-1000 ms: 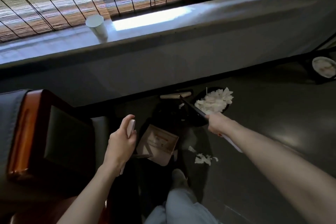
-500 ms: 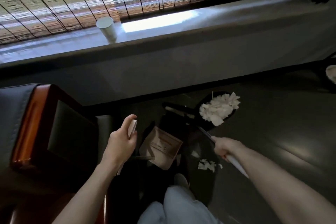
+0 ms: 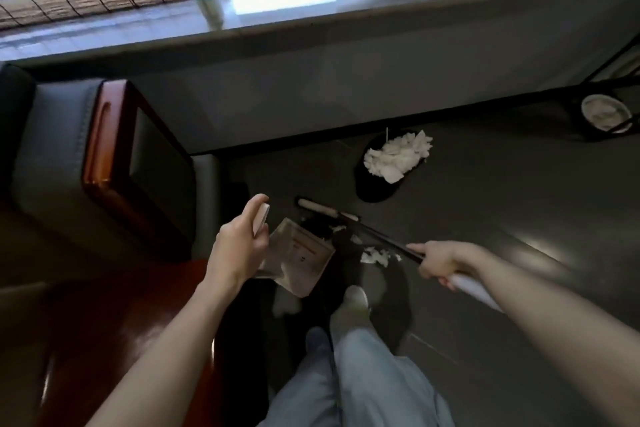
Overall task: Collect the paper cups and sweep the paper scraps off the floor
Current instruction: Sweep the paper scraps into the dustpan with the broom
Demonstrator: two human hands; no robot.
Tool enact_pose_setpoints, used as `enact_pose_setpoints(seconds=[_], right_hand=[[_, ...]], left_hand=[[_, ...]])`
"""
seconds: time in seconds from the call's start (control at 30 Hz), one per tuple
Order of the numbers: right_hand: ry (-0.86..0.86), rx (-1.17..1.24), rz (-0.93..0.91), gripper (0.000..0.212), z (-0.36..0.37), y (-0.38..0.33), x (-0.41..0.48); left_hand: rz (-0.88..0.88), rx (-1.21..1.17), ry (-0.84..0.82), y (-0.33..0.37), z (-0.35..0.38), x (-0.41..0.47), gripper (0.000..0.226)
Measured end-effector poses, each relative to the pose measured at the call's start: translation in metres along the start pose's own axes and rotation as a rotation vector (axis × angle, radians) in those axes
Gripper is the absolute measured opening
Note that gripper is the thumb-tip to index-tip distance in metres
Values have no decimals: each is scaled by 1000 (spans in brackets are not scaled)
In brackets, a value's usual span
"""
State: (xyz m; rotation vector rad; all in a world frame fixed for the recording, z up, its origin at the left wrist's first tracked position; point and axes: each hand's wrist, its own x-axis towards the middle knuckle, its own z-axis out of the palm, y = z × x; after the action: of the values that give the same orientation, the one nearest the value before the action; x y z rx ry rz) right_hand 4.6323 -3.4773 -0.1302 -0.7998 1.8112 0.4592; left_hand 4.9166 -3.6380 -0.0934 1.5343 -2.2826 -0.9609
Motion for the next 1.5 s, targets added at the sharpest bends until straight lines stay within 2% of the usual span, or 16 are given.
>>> enact_pose_setpoints(seconds=[0.23, 0.37, 0.5, 0.6, 0.67, 0.77, 1.03, 1.3, 1.5], right_hand=[[81, 135, -95, 72, -2, 23, -18], [100, 54, -146, 59, -19, 9, -3], [61, -26, -162, 62, -29, 0, 34], [11, -229, -145, 66, -22, 6, 51], [-18, -317, -122, 74, -10, 27, 59], [-17, -352, -85, 76, 10, 70, 51], [-8, -577, -9, 83, 47, 168, 16], [-42, -440, 2, 87, 129, 251, -39], [42, -302, -29, 86, 165, 308, -85]], left_hand=[[-2, -13, 24, 9, 9, -41, 45], [-30, -4, 50, 17, 18, -67, 46], [-72, -2, 108, 31, 41, -100, 45], [-172, -4, 178, 46, 65, -127, 46], [-225, -13, 217, 55, 81, -144, 45], [-276, -5, 245, 66, 102, -171, 44], [-376, -44, 206, 92, 132, -233, 46], [-284, -37, 122, 108, 168, -309, 44], [-227, 4, 108, 121, 187, -349, 44]])
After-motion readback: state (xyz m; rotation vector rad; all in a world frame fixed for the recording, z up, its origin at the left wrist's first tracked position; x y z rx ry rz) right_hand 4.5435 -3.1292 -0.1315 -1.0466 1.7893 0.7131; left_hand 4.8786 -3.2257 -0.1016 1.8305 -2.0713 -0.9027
